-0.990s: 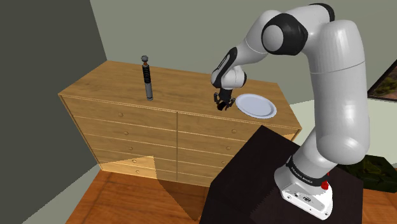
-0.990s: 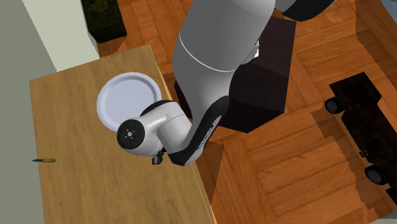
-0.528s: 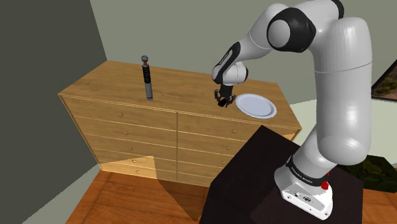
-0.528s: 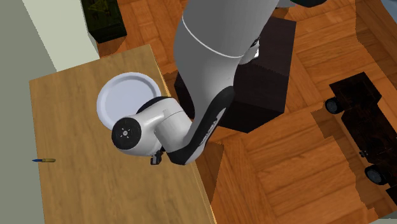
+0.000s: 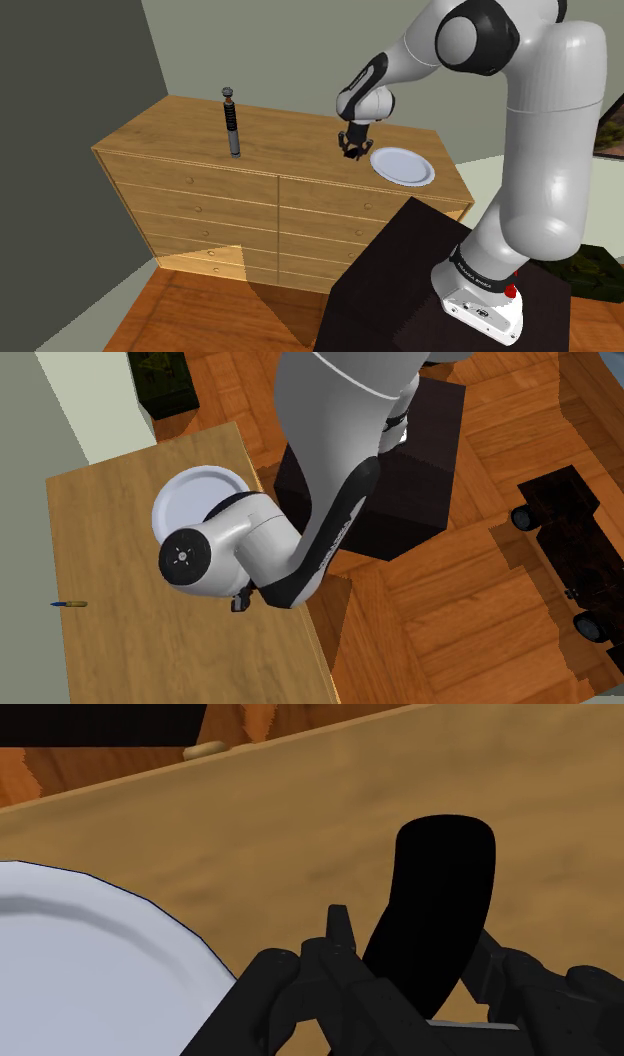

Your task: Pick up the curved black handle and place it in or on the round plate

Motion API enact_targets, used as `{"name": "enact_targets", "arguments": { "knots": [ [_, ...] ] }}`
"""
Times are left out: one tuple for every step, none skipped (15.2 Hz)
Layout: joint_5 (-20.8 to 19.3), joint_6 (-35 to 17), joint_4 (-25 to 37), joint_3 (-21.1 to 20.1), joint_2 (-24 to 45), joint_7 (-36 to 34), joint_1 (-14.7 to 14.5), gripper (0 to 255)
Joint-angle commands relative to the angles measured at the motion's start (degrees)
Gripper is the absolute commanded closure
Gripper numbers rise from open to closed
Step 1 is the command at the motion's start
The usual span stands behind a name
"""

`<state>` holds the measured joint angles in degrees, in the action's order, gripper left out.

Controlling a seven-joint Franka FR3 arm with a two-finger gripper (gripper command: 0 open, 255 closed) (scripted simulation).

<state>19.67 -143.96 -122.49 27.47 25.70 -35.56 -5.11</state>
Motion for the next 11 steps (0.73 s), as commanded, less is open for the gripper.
{"name": "enact_targets", "arguments": {
  "knots": [
    [-1.01,1.00,-0.29,0.75,-1.38,-0.69,-0.61,255],
    [-1.52,1.55,-0.31,1.11,-2.03,-1.03,-0.88,255],
    [-1.59,1.62,-0.33,1.15,-2.11,-1.08,-0.91,255],
    [-1.58,1.28,-1.13,1.50,-2.56,0.25,-0.07,255],
    [-1.56,0.96,-1.87,1.84,-2.96,1.59,0.80,255],
    [-1.52,0.67,-2.55,2.18,-3.32,2.95,1.70,255],
    [-1.47,0.41,-3.15,2.51,-3.64,4.33,2.61,255],
    [-1.40,0.18,-3.70,2.86,-3.92,5.74,3.54,255],
    [-1.33,-0.02,-4.17,3.17,-4.16,7.16,4.52,255],
    [-1.24,-0.20,-4.58,3.49,-4.35,8.60,5.52,255],
    [-1.12,-0.34,-4.92,3.81,-4.49,10.06,6.52,255]
  ]
}}
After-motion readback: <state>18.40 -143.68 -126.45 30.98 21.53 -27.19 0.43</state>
